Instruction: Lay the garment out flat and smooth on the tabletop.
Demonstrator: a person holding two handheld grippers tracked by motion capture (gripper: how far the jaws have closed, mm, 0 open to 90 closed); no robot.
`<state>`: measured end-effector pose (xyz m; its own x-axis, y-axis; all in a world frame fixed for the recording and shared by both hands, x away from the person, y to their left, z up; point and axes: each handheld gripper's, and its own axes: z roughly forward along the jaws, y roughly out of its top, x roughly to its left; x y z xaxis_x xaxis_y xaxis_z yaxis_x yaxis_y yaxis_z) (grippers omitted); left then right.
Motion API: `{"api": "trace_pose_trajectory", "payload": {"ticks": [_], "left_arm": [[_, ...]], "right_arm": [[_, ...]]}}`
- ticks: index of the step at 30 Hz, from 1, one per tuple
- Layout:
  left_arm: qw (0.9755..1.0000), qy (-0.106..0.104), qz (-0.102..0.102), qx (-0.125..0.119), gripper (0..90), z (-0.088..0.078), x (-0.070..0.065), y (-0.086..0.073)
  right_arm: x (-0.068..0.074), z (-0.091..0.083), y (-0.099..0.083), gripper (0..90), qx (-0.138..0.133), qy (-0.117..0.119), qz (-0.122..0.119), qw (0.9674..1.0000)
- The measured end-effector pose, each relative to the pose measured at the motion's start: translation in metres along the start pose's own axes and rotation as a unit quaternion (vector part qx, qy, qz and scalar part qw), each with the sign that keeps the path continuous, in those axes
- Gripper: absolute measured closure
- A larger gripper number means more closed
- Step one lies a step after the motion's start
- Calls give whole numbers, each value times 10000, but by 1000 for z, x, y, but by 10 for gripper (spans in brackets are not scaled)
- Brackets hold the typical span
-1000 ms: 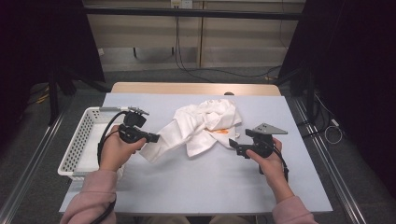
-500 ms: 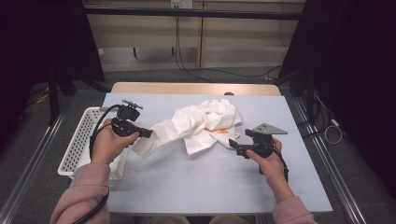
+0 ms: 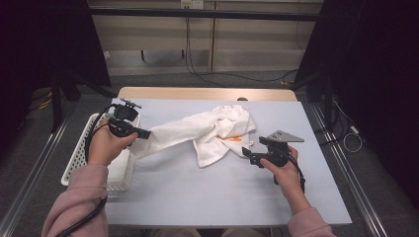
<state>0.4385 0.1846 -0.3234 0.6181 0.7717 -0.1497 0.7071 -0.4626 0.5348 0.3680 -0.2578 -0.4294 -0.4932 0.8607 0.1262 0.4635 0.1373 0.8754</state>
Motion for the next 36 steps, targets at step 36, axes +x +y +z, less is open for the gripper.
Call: {"api": "trace_pose_trajectory", "payload": {"ticks": [36], "left_arm": [[9970,187,-714,-216,900,-35,57,8]], "right_arm": [[1,1,-1,156,35,18,36,10000]]}}
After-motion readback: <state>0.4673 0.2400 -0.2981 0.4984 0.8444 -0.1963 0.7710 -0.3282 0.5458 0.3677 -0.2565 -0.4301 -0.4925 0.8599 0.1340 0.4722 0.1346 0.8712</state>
